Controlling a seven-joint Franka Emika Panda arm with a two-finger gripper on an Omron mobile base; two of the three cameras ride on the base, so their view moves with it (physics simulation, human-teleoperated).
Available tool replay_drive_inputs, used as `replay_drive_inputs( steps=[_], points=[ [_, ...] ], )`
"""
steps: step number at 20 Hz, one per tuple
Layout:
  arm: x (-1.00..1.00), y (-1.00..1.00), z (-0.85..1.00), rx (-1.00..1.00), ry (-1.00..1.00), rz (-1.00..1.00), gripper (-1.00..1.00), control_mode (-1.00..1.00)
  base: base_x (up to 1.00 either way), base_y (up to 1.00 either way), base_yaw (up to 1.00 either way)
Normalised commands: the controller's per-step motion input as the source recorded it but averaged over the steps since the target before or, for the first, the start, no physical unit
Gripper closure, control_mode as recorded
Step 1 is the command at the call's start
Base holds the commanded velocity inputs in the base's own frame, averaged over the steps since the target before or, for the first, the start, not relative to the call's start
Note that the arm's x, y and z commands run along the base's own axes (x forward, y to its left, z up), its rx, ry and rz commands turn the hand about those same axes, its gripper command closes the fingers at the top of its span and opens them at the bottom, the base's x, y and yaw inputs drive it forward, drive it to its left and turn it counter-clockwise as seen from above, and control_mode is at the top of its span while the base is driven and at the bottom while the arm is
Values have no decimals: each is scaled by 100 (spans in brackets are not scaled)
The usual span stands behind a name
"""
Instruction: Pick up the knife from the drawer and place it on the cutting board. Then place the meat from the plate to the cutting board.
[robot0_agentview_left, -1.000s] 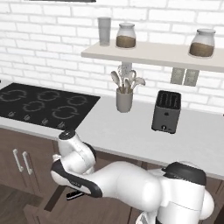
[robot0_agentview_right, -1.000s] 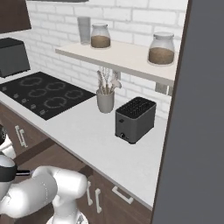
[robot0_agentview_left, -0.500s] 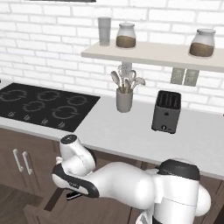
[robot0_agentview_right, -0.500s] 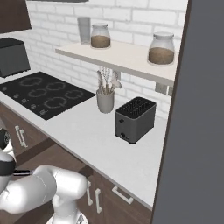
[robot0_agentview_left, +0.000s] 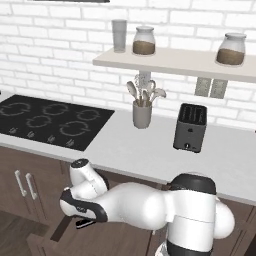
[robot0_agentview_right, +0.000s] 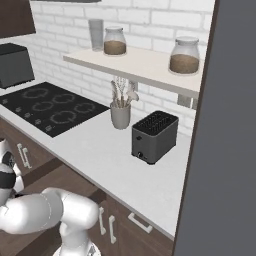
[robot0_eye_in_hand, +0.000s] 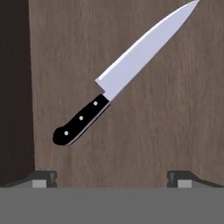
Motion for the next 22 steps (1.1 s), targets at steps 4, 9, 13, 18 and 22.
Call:
replay_drive_inputs(
  steps=[4, 9, 13, 18, 22],
  points=[
    [0, 0, -21, 0, 0, 1, -100, -100, 0, 0, 0],
    [0, -20, -10, 0, 0, -4, -100, -100, 0, 0, 0],
    [0, -26, -12, 0, 0, -5, -100, -100, 0, 0, 0],
    [0, -8, -25, 0, 0, -5, -100, -100, 0, 0, 0],
    [0, -12, -27, 0, 0, -1, -100, -100, 0, 0, 0]
  ],
)
